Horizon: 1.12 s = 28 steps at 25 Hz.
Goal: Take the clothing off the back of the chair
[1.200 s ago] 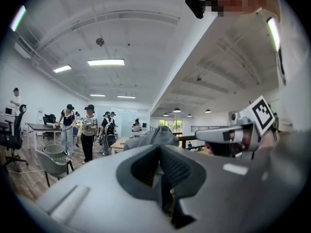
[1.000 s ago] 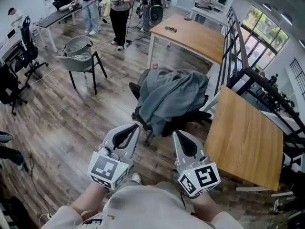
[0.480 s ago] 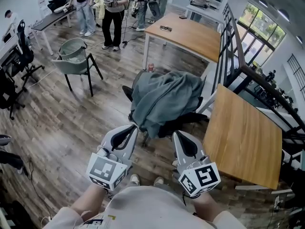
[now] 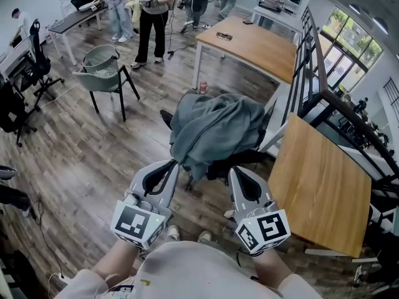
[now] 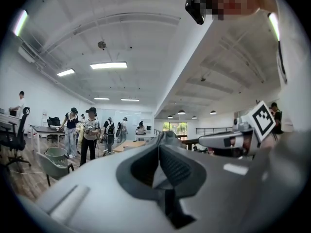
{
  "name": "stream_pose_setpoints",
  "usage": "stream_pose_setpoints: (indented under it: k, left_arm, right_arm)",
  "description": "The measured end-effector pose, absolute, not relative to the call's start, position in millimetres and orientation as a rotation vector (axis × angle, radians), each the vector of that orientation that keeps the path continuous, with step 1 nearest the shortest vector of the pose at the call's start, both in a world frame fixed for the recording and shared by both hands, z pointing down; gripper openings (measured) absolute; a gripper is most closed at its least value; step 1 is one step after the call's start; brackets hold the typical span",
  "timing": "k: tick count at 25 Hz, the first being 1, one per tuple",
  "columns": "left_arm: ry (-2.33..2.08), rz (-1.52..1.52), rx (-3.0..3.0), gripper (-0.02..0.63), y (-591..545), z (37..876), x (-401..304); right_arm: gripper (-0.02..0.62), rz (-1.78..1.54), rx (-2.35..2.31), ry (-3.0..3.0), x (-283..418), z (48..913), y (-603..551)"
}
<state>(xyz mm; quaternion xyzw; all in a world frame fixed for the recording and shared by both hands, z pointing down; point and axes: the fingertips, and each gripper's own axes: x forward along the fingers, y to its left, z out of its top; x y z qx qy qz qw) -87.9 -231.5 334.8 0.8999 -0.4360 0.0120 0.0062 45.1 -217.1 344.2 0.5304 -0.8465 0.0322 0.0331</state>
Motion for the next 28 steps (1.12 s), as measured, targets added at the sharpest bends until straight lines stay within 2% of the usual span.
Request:
stream_pose_setpoints:
  k: [7,9,13,18,21,28]
  left_arm:
    - [-1.455,0.058,2.833,0.049,-243,328,-90]
    - [-1.466,0.045,2.838,0.066,-247,324,-89]
    - [-1.46,0.076,2.833,0.118,-258,327,-82]
    - [-1.496,0.098,2.839,0.152,-276,339,-80]
    - [-1.499,0.128,2.846,0.183,-287,347,-79]
    - [-1.442,0.194,2.832,0.25,-308,376,-69]
  right_arm:
    - [0.003,-0.01,1.664,-2.585,64,323,-242]
    - [0.021,-0.033,1.666,-2.576,65,318,-249]
    - [0.092,-0.077,1.66,-2.561,60,310,-266]
    - [0.195,-0.127,1.639,-2.531,56,303,-289]
    - [0.211,-0.162,1.62,-2.527,58,300,-302]
    - [0.31,-0.108,1.559,-2.5,57,324,-330]
